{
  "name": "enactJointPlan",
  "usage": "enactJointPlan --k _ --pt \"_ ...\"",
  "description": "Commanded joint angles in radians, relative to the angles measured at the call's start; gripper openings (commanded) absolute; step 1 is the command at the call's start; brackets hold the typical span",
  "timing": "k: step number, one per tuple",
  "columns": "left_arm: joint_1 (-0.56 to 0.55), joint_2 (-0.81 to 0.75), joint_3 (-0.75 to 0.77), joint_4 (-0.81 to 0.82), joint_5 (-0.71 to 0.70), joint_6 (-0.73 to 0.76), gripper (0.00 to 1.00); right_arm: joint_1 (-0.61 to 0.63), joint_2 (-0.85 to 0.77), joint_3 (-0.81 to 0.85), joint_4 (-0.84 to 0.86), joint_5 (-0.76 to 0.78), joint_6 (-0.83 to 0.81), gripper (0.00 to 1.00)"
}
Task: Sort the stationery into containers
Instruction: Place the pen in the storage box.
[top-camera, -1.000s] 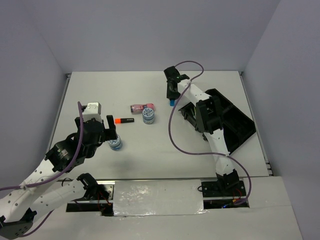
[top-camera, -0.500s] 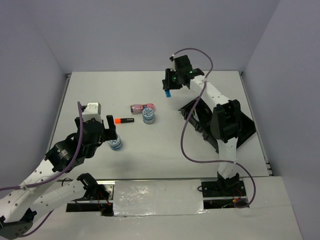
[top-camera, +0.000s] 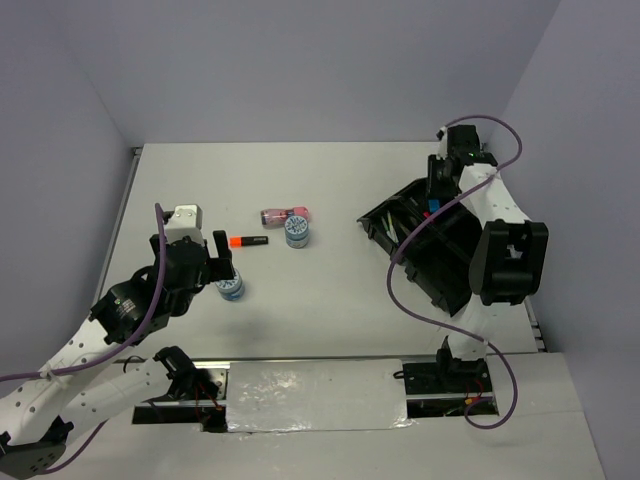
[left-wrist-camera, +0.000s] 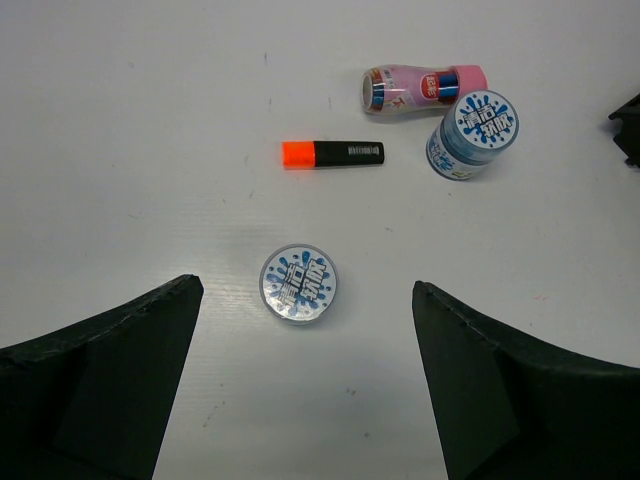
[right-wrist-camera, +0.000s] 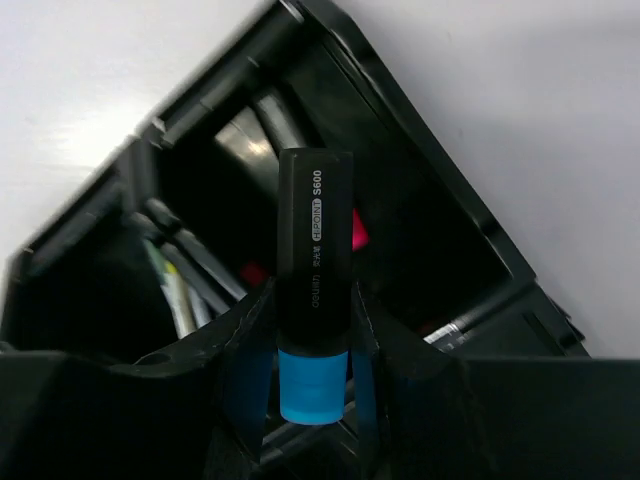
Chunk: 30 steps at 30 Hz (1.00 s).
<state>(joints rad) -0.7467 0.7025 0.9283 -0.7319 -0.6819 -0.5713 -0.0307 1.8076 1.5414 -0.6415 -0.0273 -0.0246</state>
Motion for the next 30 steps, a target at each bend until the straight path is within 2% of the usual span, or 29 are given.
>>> enactJointPlan --k 1,4,5,6,8,10,11,12,16,19,22,23,24,28,30 --pt "0.004 -0.003 0.009 0.035 0.001 0.025 0.99 -0.024 -0.022 -0.02 -0.003 -0.011 -0.011 0.24" --pt "0.004 -0.003 0.007 0.034 -0.001 0.025 0.99 -0.037 -0.005 -0.041 0.003 0.001 0.0 0.31" --pt "0.006 -0.003 0.007 0.035 0.001 0.025 0.99 -0.04 -0.002 -0.044 0.003 0.007 0.012 0.35" --pt "0.004 -0.001 0.006 0.035 -0.001 0.025 0.99 -0.043 0.004 -0.049 0.003 0.023 0.018 0.45" --pt "0.006 0.003 0.007 0.037 0.001 0.025 0.99 -0.046 0.004 -0.052 0.006 0.02 0.02 0.52" --pt "0.006 0.014 0.009 0.034 0.001 0.025 0.99 -0.046 -0.001 -0.049 0.009 0.021 0.022 0.67" --pt "0.006 0.018 0.01 0.032 0.002 0.025 0.99 -0.046 -0.005 -0.041 0.005 0.02 0.023 0.92" --pt "0.004 0.022 0.01 0.034 0.002 0.025 0.99 -0.046 -0.008 -0.035 0.0 0.02 0.023 1.0" --pt "0.004 0.026 0.01 0.037 0.01 0.018 0.99 -0.043 -0.051 -0.018 -0.014 0.004 0.046 1.0" --pt "0.009 0.052 0.02 0.048 0.025 -0.016 0.99 -0.018 -0.154 -0.052 0.012 -0.028 0.089 1.0" --pt "0.023 0.149 0.075 0.003 -0.002 -0.1 0.99 0.063 -0.307 -0.13 0.058 -0.019 0.124 1.0" --pt "0.033 0.231 0.123 -0.02 -0.014 -0.136 0.99 0.089 -0.394 -0.18 0.084 0.022 0.132 1.0" --pt "0.05 0.277 0.147 -0.036 -0.012 -0.18 0.99 0.148 -0.433 -0.205 0.097 0.064 0.144 1.0" --pt "0.246 0.51 0.25 -0.073 0.166 -0.3 0.99 0.251 -0.658 -0.343 0.138 0.115 0.218 1.0" --pt "0.277 0.581 0.274 -0.08 0.142 -0.419 0.99 0.299 -0.768 -0.418 0.166 0.125 0.247 1.0"
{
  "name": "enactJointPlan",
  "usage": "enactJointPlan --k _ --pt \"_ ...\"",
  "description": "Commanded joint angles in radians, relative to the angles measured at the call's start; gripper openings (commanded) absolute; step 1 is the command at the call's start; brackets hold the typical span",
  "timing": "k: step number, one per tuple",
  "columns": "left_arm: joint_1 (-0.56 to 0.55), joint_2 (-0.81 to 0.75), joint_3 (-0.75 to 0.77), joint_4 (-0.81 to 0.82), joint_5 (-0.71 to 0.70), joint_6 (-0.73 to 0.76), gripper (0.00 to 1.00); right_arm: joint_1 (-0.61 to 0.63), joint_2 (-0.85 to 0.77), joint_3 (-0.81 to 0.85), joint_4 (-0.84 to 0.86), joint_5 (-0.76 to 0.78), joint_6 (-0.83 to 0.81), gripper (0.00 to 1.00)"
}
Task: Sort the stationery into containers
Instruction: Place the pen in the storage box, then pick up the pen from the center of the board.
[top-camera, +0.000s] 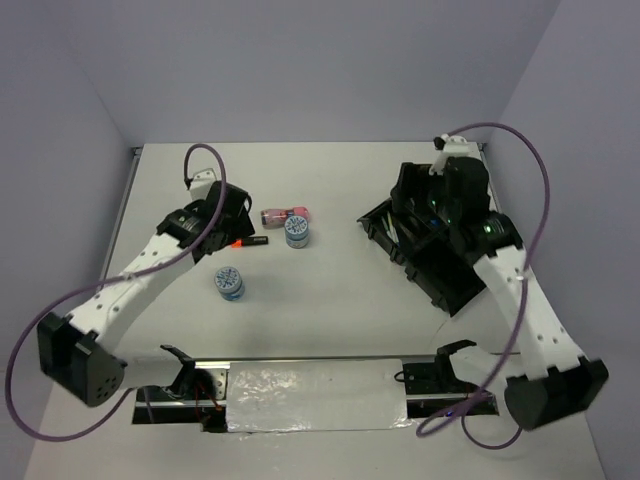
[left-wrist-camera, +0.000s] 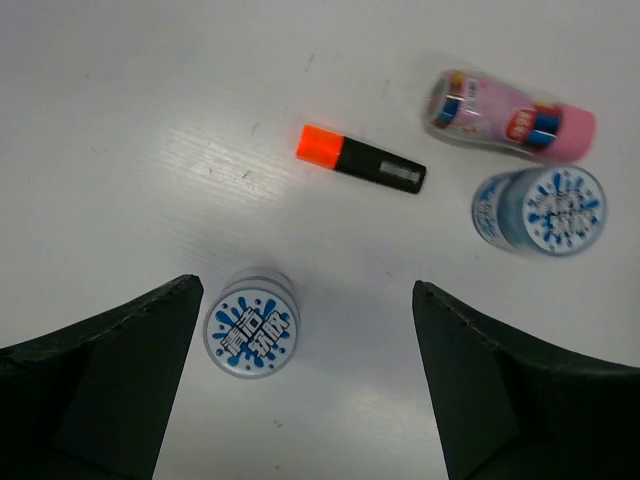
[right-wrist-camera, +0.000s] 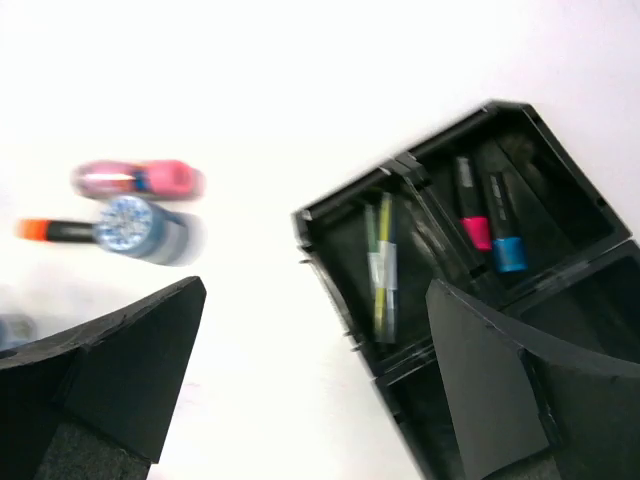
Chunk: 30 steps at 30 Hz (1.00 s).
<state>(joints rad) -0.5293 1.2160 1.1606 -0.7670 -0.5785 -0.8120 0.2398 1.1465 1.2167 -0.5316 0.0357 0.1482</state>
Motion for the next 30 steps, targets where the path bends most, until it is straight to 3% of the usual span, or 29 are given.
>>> enactJointPlan --k 1,4,9,11,13,17,27,30 --pt "0.063 0.092 0.05 -0.061 0.016 -0.228 0.99 0.039 -0.138 -0.118 0.065 0.064 0.085 1.0" --pt "0.065 0.213 0.111 -0.147 -0.104 -0.558 0.99 0.065 -0.227 -0.176 0.061 0.059 0.116 1.0" --pt "0.094 0.468 0.293 -0.362 -0.107 -0.774 0.99 0.087 -0.303 -0.261 0.053 0.007 0.139 1.0" --pt "0.101 0.559 0.35 -0.359 -0.075 -0.799 0.98 0.093 -0.318 -0.284 0.051 -0.013 0.139 1.0" --pt "0.101 0.617 0.375 -0.359 -0.069 -0.843 0.9 0.099 -0.337 -0.304 0.044 -0.031 0.136 1.0" --pt "0.111 0.665 0.372 -0.347 -0.043 -0.872 0.89 0.104 -0.369 -0.302 0.022 -0.06 0.11 1.0" --pt "0.156 0.726 0.248 -0.163 0.013 -0.846 0.82 0.116 -0.403 -0.301 0.027 -0.117 0.08 1.0" --pt "0.167 0.7 0.19 -0.037 0.002 -0.813 0.82 0.118 -0.421 -0.325 0.054 -0.169 0.077 1.0"
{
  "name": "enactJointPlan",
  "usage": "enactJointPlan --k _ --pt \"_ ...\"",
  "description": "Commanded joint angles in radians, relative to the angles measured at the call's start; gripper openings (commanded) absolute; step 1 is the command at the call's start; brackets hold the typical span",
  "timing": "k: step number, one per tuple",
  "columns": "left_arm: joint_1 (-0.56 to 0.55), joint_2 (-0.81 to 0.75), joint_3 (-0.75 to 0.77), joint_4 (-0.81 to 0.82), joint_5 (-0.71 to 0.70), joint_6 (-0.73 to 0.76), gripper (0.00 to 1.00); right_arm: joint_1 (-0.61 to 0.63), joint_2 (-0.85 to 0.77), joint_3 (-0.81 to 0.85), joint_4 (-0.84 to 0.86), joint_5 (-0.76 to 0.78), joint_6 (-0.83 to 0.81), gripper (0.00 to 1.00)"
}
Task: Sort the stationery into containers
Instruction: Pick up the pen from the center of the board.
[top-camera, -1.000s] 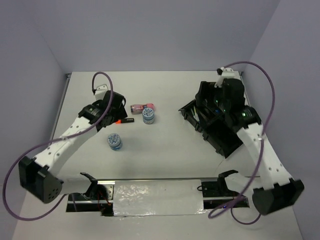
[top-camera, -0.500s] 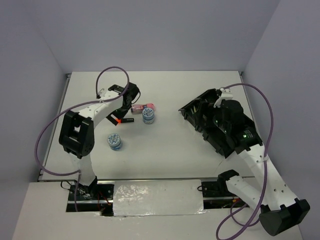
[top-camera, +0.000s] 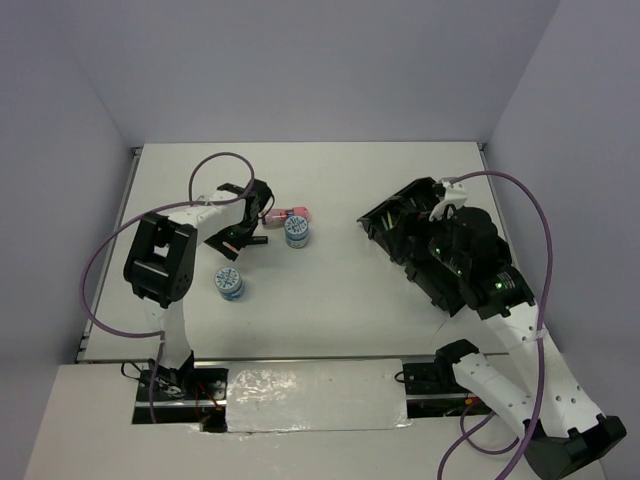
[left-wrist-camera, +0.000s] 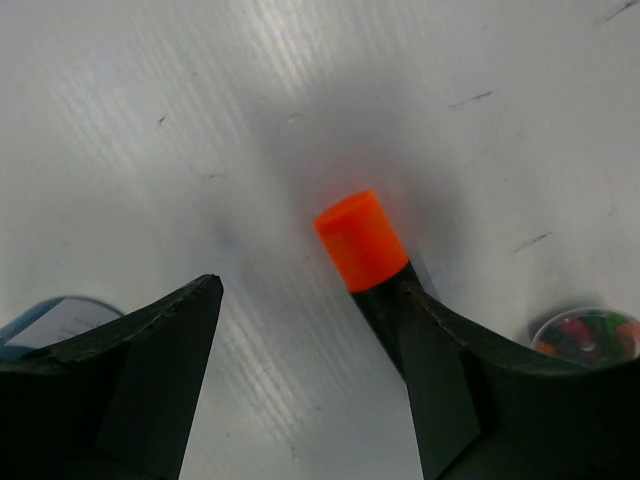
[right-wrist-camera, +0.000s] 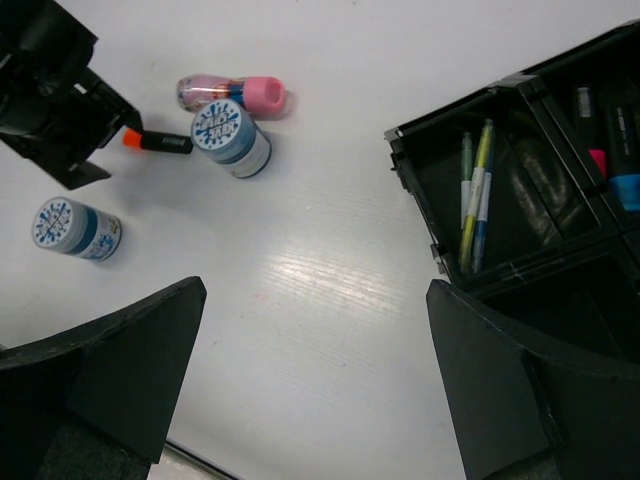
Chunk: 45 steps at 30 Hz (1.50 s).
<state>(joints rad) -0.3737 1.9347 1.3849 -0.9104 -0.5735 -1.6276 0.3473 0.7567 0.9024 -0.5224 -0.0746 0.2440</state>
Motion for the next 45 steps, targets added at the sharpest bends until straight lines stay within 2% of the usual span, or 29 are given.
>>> enactJointPlan --k 1,5,12,14,16,17,19,22,25,28,29,31,34,37,38,40,45 --pt "0.012 -0.025 -0.043 0.131 -0.011 0.015 0.82 0.01 -0.033 -0.014 0.056 -0.068 -0.018 1.0" --pt "0.013 -0.052 -0.083 0.218 -0.028 0.04 0.82 0.019 -0.022 -0.013 0.059 -0.085 -0.026 1.0" --pt "0.028 -0.008 -0.081 0.249 0.006 0.069 0.8 0.033 -0.005 -0.014 0.084 -0.105 -0.012 1.0" --pt "0.038 0.015 -0.07 0.249 0.032 0.075 0.71 0.041 0.004 -0.017 0.085 -0.102 -0.011 1.0" --pt "0.039 0.041 -0.064 0.24 0.041 0.078 0.68 0.044 0.012 -0.016 0.081 -0.1 -0.011 1.0" --pt "0.039 0.043 -0.073 0.245 0.046 0.08 0.6 0.047 0.016 -0.013 0.078 -0.099 -0.012 1.0" --pt "0.039 0.038 -0.093 0.266 0.061 0.08 0.53 0.051 0.018 -0.011 0.076 -0.09 -0.012 1.0" --pt "0.039 0.011 -0.164 0.31 0.077 0.084 0.31 0.053 0.021 -0.005 0.078 -0.114 -0.012 1.0" --pt "0.039 -0.02 -0.199 0.332 0.083 0.094 0.21 0.062 0.029 -0.011 0.099 -0.148 -0.014 1.0" --pt "0.039 -0.084 -0.282 0.404 0.107 0.123 0.03 0.068 0.058 -0.071 0.18 -0.265 -0.029 1.0" --pt "0.039 -0.135 -0.34 0.501 0.118 0.17 0.0 0.068 0.061 -0.092 0.262 -0.353 -0.023 1.0" --pt "0.038 -0.189 -0.391 0.606 0.158 0.224 0.0 0.073 0.081 -0.126 0.332 -0.436 0.007 1.0" --pt "0.036 -0.301 -0.455 0.787 0.213 0.352 0.0 0.102 0.153 -0.122 0.377 -0.424 0.031 1.0" --pt "0.029 -0.425 -0.523 0.935 0.251 0.463 0.0 0.117 0.193 -0.132 0.462 -0.426 0.095 0.95" --pt "0.021 -0.491 -0.535 0.964 0.257 0.503 0.0 0.14 0.2 -0.137 0.517 -0.412 0.121 0.91" --pt "-0.013 -0.583 -0.561 1.005 0.25 0.534 0.0 0.183 0.246 -0.137 0.593 -0.383 0.185 0.9" --pt "-0.111 -0.723 -0.584 1.053 0.308 0.591 0.0 0.289 0.419 -0.039 0.663 -0.243 0.256 0.84"
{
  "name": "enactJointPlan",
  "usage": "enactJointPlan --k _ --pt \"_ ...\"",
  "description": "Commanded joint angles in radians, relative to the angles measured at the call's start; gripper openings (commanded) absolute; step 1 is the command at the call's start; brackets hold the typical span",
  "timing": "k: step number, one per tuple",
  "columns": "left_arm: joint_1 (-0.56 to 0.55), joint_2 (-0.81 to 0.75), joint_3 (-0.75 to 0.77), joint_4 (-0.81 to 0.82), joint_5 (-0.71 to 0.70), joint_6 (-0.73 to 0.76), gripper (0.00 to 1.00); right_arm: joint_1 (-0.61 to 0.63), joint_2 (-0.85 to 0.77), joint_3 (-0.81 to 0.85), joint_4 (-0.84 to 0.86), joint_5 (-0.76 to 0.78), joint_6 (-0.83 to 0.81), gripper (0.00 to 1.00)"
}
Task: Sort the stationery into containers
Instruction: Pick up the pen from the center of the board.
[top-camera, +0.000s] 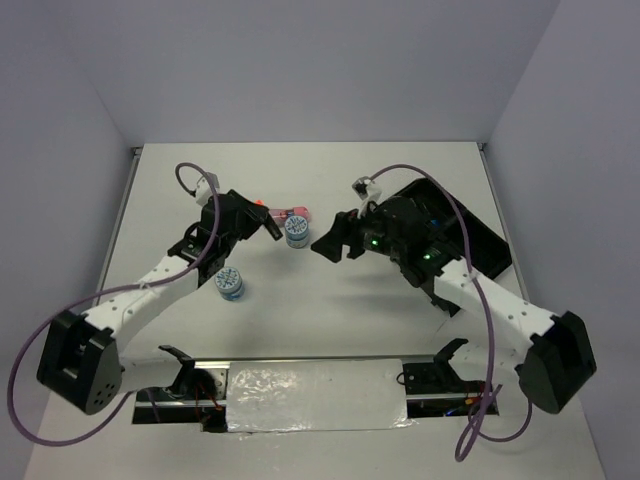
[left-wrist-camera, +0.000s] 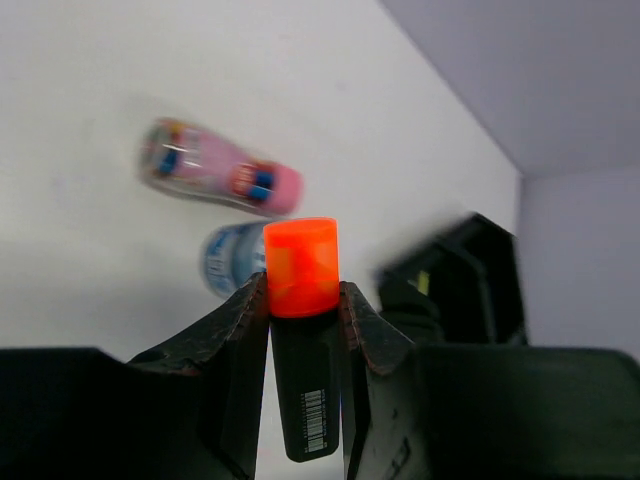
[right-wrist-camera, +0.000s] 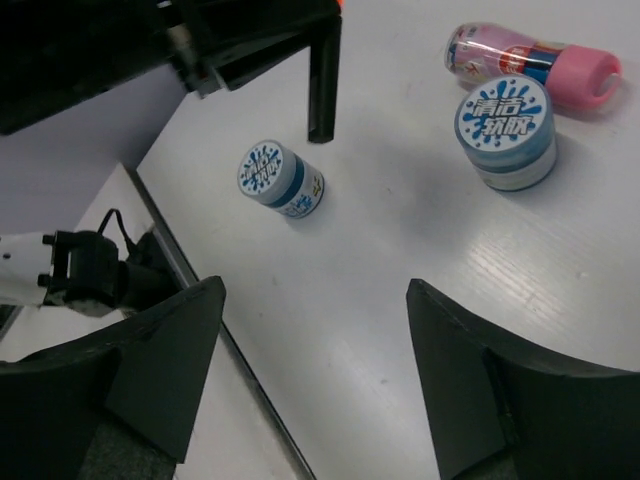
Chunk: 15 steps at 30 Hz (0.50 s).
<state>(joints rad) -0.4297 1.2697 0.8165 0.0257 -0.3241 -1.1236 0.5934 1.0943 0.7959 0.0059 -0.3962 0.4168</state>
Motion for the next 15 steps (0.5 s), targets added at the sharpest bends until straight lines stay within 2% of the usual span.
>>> enactJointPlan --k 1,4,7,15 --pt "-0.07 -0.094 -0.017 0.114 0.062 0.091 0.0 0.054 0.104 0.075 0.156 0.107 0.102 0.79" --pt "-0.119 -0.145 -0.017 0.131 0.109 0.104 0.0 0.088 0.156 0.097 0.215 0.18 0.145 0.71" --pt "-0.156 -0.176 -0.002 0.117 0.164 0.11 0.0 0.121 0.196 0.132 0.221 0.194 0.154 0.69" --pt "-0.21 -0.22 0.007 0.094 0.178 0.113 0.0 0.175 0.243 0.14 0.278 0.181 0.175 0.64"
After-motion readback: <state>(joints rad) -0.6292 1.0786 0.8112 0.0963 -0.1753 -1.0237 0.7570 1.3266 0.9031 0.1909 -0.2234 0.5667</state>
